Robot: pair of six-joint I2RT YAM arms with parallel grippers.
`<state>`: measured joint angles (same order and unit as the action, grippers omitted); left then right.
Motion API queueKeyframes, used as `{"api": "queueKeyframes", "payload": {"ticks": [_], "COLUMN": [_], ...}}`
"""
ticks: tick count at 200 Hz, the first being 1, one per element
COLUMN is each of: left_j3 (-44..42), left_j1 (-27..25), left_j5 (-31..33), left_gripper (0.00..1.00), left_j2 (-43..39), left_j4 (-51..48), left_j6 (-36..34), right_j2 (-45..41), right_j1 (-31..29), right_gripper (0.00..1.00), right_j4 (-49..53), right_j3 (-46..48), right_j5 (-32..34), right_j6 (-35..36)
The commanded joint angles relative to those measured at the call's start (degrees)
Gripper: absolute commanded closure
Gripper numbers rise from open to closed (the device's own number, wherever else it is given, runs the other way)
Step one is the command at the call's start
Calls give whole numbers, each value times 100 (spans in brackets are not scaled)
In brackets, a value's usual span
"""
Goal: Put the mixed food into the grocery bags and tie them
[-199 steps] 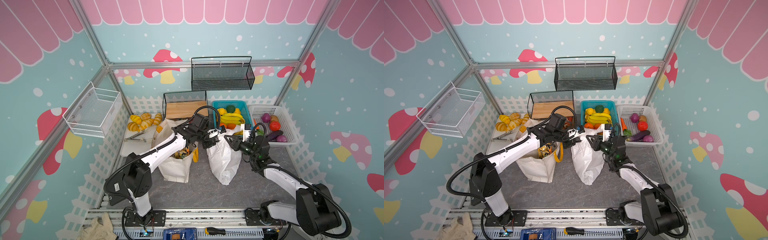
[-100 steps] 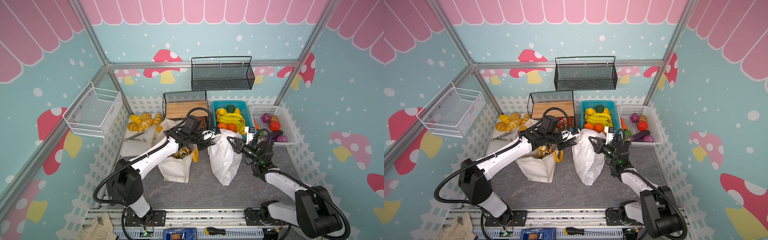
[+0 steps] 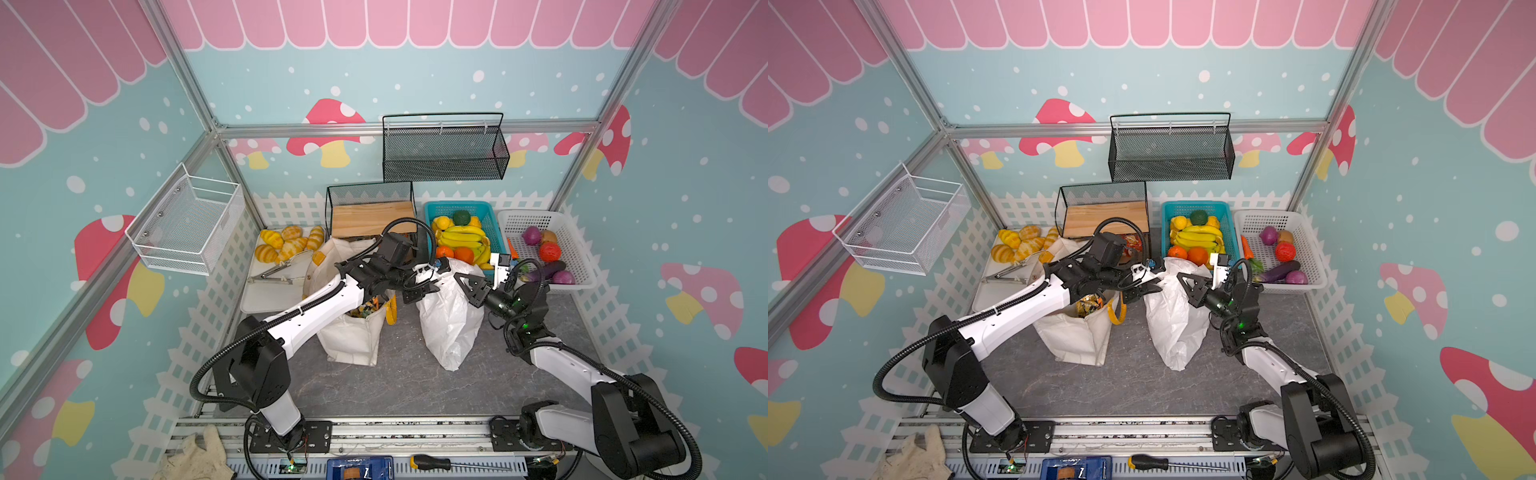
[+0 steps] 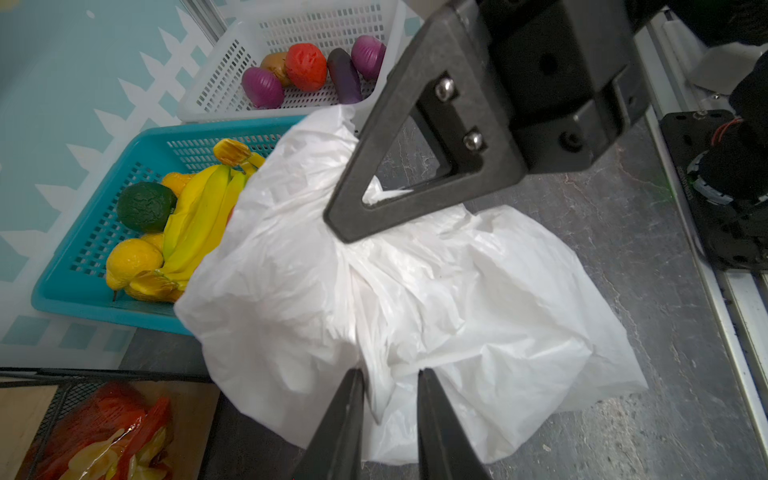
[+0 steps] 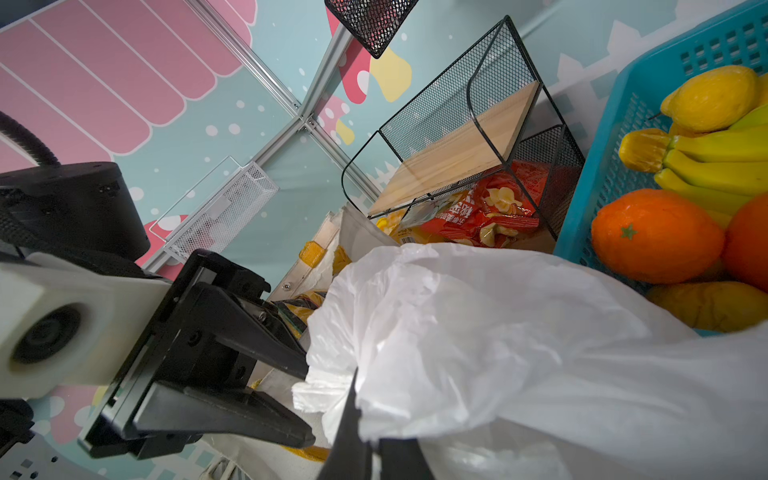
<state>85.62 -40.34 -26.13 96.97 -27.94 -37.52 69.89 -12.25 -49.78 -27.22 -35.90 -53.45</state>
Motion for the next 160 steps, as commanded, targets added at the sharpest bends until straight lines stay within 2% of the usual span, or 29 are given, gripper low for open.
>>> {"api": "queueKeyframes", "payload": {"ticks": [1, 37, 56, 65, 84, 99, 127, 147, 160], "left_j3": [255, 299, 232, 136, -79, -229, -445, -495, -493], "left_j1": [-56, -84, -65, -32, 93, 131, 131, 136, 137], "left_j5": [-5, 21, 91, 69, -108, -233, -373, -375, -384], "left_gripper": [82, 100, 100, 100, 100, 100, 100, 100, 100], "left_j2": [134, 178, 95, 37, -67, -124, -204, -206, -207], "left_j4": [74, 87, 117, 176, 343, 460, 653, 755, 761], "left_j6": [26, 77, 104, 117, 182, 131, -51, -71, -85], "right_j2": [-123, -134, -205, -290, -628, -1021, -1501, -1354, -1148], "right_j1": [20, 21, 46, 111, 490, 891, 1327, 1332, 1331], "right_gripper": [100, 100, 100, 91, 66, 54, 44, 41, 32], "right_j4": [-217, -117, 91, 268, 548, 731, 1085, 1000, 820], "right_j3": [46, 49, 31, 38, 217, 430, 537, 461, 424], "right_j5": [-23, 43, 125, 180, 172, 175, 340, 398, 417], "right_j6": [-60, 59, 284, 431, 596, 603, 507, 245, 39]}}
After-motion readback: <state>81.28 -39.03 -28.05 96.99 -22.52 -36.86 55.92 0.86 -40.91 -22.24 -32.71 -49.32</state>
